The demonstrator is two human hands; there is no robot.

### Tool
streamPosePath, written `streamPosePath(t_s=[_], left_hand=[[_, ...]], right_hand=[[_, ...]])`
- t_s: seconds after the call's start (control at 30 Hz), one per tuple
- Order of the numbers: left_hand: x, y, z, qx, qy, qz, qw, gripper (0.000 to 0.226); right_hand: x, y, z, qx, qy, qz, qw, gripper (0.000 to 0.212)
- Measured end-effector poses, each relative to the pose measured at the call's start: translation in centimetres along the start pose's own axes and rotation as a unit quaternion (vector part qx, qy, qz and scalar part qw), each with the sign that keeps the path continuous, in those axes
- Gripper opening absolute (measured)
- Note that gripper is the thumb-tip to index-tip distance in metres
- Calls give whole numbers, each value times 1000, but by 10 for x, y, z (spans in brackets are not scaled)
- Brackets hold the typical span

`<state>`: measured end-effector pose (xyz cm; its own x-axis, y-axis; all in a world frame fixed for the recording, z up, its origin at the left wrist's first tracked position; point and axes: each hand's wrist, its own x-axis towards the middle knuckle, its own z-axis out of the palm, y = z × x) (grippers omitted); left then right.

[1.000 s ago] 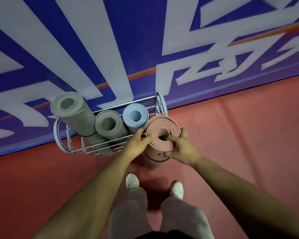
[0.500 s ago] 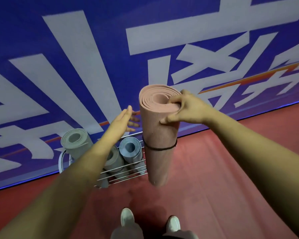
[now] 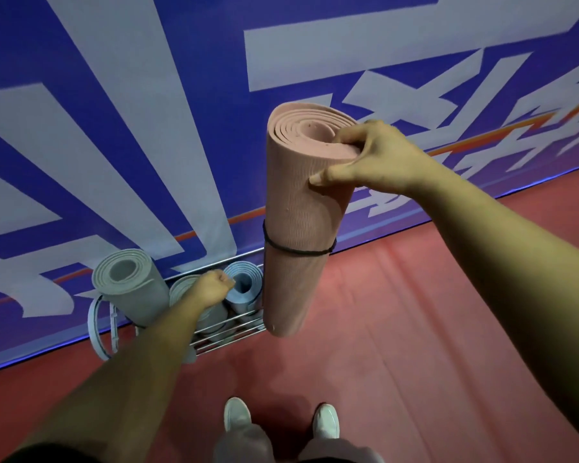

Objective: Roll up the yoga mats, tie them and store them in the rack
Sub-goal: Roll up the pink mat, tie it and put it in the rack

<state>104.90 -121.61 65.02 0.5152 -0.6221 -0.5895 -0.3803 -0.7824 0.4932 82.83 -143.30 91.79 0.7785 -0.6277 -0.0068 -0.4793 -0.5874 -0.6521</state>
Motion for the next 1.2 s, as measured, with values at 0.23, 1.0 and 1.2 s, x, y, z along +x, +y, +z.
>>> streamPosePath(t_s=[0.23, 1.0, 1.2], left_hand=[[1, 16, -5, -155, -117, 89, 977, 69], [18, 69, -40, -203, -45, 257, 944, 125], [77, -14, -12, 51, -114, 138, 982, 115]], right_hand=[[-2, -31, 14, -61, 42, 19, 997, 44], [18, -57, 58, -46, 175, 9, 984, 78], [14, -36, 81, -28, 183, 2, 983, 73]])
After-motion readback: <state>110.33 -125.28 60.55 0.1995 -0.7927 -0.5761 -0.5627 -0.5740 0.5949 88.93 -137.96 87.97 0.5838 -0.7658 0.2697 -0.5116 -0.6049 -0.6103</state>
